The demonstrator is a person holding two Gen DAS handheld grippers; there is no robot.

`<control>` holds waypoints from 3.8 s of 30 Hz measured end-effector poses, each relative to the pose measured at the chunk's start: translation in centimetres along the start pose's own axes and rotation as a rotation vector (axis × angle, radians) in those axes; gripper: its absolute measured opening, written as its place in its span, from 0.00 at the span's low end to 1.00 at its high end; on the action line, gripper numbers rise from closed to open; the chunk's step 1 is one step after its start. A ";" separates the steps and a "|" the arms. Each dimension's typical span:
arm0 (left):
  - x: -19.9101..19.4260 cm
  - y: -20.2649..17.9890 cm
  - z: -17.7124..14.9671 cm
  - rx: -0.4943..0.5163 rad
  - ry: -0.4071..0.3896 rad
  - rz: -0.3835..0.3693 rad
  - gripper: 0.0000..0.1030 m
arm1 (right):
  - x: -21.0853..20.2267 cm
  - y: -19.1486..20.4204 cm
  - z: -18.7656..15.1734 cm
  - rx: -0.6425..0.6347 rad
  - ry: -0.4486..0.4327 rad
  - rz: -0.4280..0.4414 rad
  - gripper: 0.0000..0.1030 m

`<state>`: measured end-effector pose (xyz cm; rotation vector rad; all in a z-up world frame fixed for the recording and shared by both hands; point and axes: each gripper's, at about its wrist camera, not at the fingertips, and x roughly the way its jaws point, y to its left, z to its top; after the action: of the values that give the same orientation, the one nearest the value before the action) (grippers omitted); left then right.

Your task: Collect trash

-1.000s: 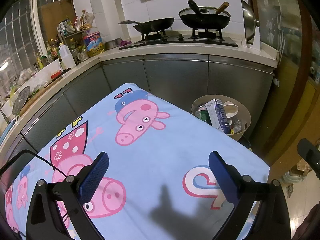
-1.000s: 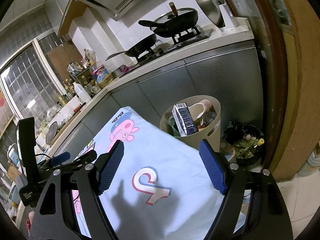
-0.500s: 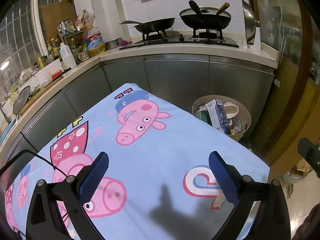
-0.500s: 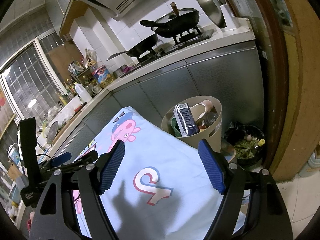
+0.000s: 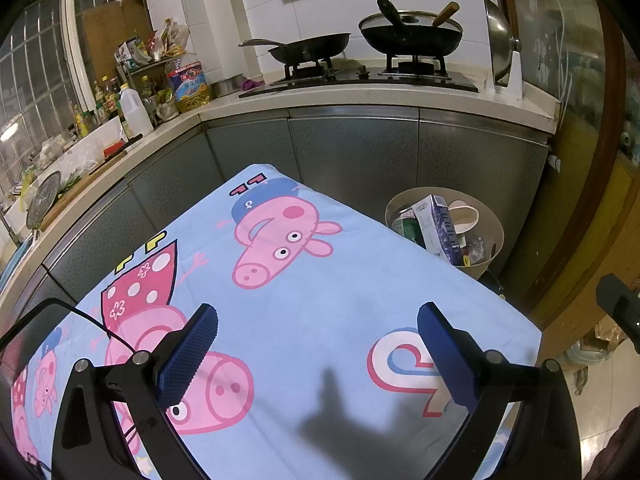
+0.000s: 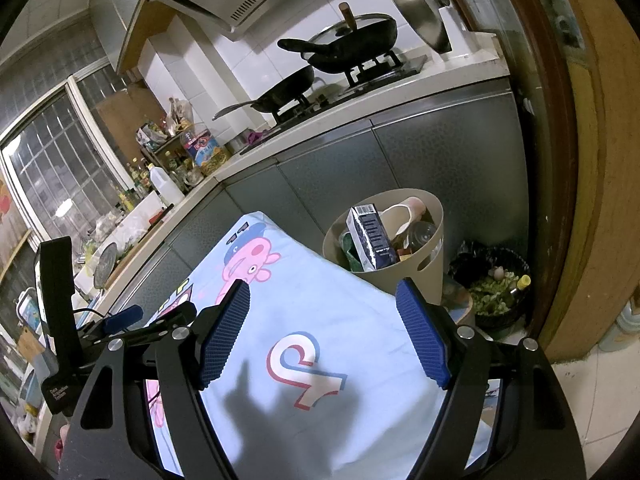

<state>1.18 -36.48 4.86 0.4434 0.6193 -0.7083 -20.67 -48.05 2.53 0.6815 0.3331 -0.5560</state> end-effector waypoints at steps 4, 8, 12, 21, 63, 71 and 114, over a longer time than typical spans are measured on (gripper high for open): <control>0.0 0.1 -0.1 -0.001 0.002 0.000 0.97 | 0.0 -0.1 0.0 -0.001 0.000 -0.001 0.71; 0.0 0.3 -0.3 0.002 -0.001 0.000 0.97 | 0.1 0.0 0.1 0.003 0.002 -0.002 0.70; 0.1 0.2 -0.3 0.001 0.002 0.000 0.97 | 0.2 0.0 0.1 0.001 0.000 -0.002 0.70; 0.4 0.1 -0.2 -0.004 0.005 -0.028 0.97 | -0.5 0.6 -0.2 -0.003 -0.001 -0.028 0.70; 1.0 0.4 0.1 -0.032 0.021 -0.038 0.97 | 0.6 -0.2 0.9 -0.024 0.053 -0.043 0.72; 1.1 0.4 0.0 -0.027 0.027 -0.032 0.97 | 0.6 -0.2 0.8 -0.020 0.055 -0.042 0.72; -0.2 -2.1 0.3 0.043 0.017 -0.067 0.97 | 0.1 -1.4 0.0 0.010 0.049 -0.043 0.71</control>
<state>-0.37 -38.01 4.85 0.4706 0.6382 -0.7836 -21.45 -49.00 1.80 0.6992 0.3913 -0.5828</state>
